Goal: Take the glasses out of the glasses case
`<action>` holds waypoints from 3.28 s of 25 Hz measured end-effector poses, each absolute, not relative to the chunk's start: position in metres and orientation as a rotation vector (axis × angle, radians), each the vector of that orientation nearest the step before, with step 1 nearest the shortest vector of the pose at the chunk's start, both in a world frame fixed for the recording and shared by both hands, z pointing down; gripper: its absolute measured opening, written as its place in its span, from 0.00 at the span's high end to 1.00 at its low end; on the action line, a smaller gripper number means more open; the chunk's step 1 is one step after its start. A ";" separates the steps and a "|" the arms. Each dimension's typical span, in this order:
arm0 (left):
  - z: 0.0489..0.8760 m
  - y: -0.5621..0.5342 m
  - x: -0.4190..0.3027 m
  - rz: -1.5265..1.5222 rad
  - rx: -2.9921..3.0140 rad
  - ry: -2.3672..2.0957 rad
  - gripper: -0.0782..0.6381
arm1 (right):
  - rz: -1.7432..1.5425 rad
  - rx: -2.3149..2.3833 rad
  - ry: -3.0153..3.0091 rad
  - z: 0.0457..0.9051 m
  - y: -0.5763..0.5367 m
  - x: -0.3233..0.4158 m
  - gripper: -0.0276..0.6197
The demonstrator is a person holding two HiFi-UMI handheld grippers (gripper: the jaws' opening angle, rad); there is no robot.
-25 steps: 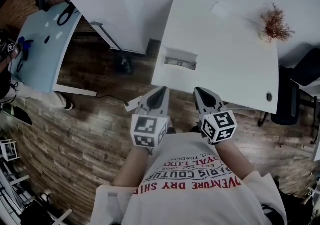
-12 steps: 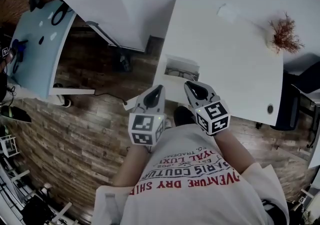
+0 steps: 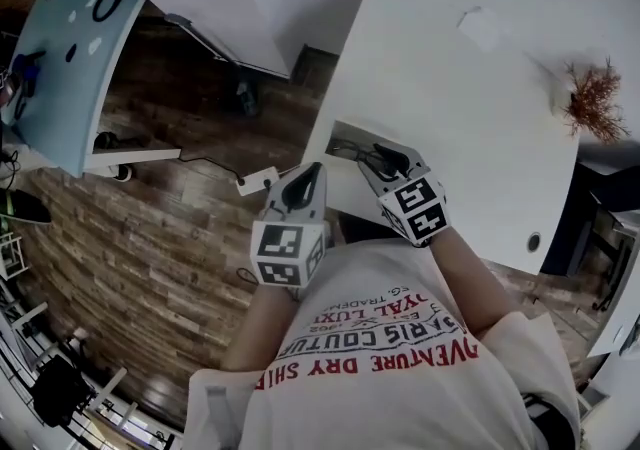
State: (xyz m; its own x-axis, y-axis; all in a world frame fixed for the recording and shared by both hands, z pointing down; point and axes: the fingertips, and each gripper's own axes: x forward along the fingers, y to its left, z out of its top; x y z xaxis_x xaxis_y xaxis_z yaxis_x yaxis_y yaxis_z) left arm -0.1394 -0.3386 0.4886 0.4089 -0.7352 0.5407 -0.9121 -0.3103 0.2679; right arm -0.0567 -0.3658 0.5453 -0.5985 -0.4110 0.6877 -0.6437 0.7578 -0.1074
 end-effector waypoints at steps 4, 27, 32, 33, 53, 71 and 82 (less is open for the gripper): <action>0.499 -0.342 -0.140 0.438 2.086 -1.411 0.88 | 0.398 0.660 -2.241 0.566 -0.367 -0.059 0.72; 0.505 -0.339 -0.143 0.439 2.030 -1.452 0.88 | 0.167 0.493 -2.215 0.587 -0.370 -0.061 0.92; 0.502 -0.335 -0.145 0.449 2.051 -1.441 0.88 | 0.088 0.570 -2.229 0.568 -0.378 -0.060 0.92; 0.500 -0.336 -0.145 0.446 2.058 -1.439 0.88 | 0.071 0.583 -2.232 0.563 -0.379 -0.060 0.92; 0.413 -0.321 -0.125 0.359 2.400 -1.345 0.88 | 0.154 1.199 -2.447 0.417 -0.342 -0.039 0.92; 0.379 -0.268 -0.125 0.282 2.531 -1.281 0.88 | 0.215 1.499 -2.517 0.376 -0.265 -0.031 0.92; 0.377 -0.265 -0.121 0.271 2.552 -1.259 0.88 | 0.217 1.548 -2.494 0.376 -0.260 -0.025 0.92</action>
State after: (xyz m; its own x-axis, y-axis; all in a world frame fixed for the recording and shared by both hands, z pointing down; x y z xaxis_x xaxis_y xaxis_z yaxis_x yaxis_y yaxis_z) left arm -0.1208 -0.2653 0.3769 0.6023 -0.7440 0.2893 -0.7971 -0.5801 0.1678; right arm -0.0246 -0.2601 0.3758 -0.4324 -0.8681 0.2438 -0.8971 0.4413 -0.0197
